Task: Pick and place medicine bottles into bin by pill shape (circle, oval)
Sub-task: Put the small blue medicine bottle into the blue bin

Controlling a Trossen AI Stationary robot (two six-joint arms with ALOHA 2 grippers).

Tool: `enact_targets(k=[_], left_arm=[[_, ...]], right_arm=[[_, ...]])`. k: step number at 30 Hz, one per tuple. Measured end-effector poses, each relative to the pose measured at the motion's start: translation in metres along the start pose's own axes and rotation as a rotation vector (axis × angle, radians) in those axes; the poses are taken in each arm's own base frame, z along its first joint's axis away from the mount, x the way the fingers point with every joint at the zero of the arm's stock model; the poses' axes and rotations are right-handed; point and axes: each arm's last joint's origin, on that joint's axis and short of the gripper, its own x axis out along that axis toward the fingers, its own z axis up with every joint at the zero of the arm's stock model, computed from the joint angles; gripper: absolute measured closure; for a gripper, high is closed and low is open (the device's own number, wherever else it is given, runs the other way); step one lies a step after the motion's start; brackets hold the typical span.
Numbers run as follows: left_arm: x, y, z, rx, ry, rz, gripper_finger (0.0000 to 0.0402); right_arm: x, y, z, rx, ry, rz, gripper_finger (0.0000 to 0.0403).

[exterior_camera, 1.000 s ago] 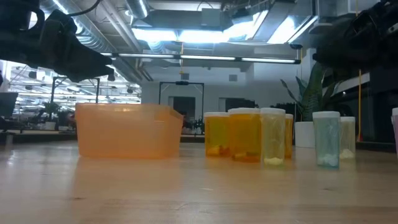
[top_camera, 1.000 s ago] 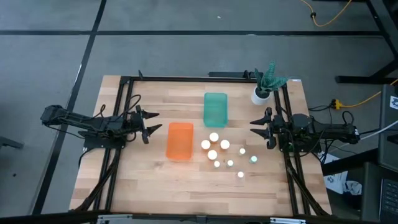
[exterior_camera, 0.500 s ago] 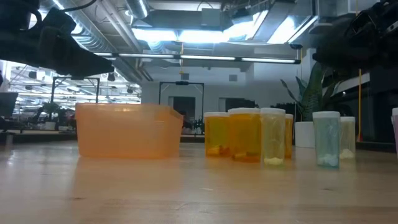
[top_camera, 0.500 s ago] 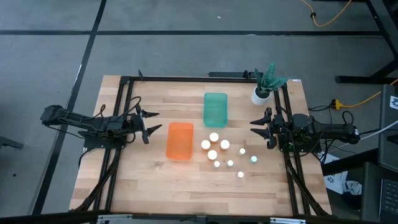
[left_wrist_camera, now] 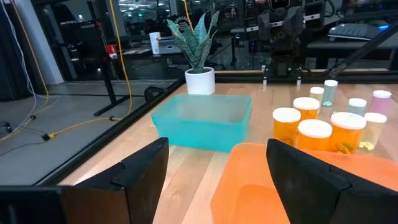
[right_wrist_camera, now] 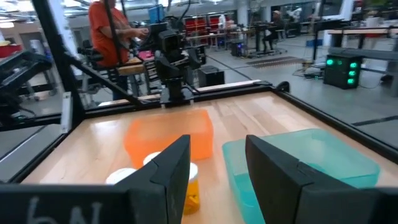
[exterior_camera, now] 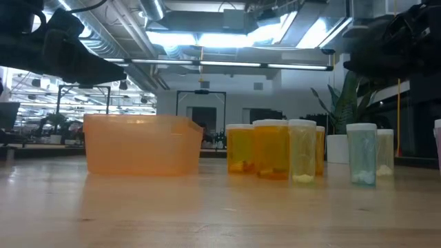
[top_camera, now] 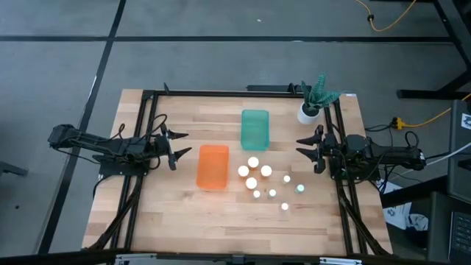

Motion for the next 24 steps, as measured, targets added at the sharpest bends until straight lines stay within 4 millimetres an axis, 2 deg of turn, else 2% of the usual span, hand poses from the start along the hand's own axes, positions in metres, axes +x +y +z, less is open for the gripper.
enact_targets(k=[7,14,21,24], left_arm=[[0.000,0.000,0.000,0.000,0.000,0.000,0.0139],[0.000,0.000,0.000,-0.017,0.000,-0.001,0.0139],[0.000,0.000,0.002,-0.230,-0.015,-0.008,0.0139],[-0.001,0.000,0.011,-0.254,-0.099,-0.013,0.0139]], right_arm=[[0.000,-0.003,0.000,0.000,-0.013,-0.105,0.0247],[0.000,-0.003,0.000,0.002,-0.006,-0.106,0.0247],[0.000,-0.003,-0.001,0.078,-0.003,-0.105,0.0247],[-0.001,-0.003,0.005,0.077,-0.012,-0.103,0.0247]])
